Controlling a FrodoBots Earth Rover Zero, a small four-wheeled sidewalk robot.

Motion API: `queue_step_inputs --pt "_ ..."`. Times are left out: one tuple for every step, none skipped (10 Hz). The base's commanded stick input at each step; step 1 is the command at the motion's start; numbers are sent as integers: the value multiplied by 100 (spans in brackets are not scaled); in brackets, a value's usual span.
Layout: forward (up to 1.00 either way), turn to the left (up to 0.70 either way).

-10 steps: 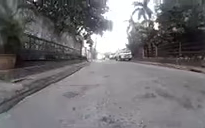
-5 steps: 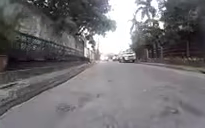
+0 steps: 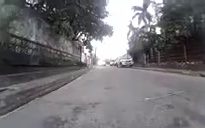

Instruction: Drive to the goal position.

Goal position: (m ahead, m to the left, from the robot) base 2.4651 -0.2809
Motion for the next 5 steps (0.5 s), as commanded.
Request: queue_step_inputs --pt "100 -20" --pt "100 -26" --pt "100 -23" --pt "100 -13" --pt "100 -4"
